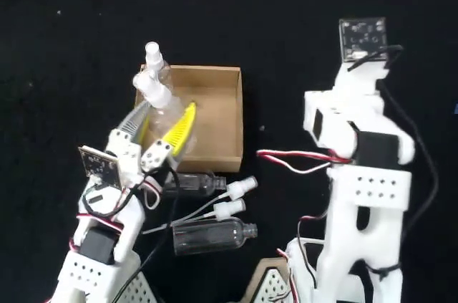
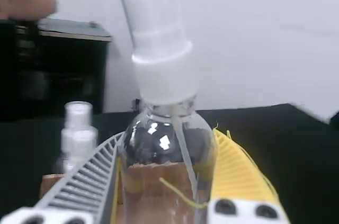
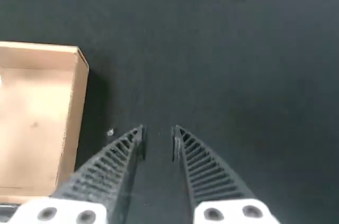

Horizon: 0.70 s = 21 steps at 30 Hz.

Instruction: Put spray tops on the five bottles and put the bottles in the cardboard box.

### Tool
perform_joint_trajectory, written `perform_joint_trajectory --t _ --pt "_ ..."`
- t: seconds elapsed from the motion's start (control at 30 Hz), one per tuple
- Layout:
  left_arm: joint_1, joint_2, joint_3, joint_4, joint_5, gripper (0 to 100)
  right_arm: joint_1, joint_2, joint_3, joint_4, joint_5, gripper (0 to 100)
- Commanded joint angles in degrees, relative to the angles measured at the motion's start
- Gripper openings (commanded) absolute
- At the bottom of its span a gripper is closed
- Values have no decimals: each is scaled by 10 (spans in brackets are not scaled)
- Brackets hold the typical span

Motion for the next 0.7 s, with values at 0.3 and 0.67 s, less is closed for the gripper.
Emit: perform_joint_trajectory --t 0.3,0.67 --pt "-64 -11 9 80 -154 30 10 -15 240 -259 -50 60" --pt "-84 -1 9 -5 -142 33 10 -15 287 -298 -50 59"
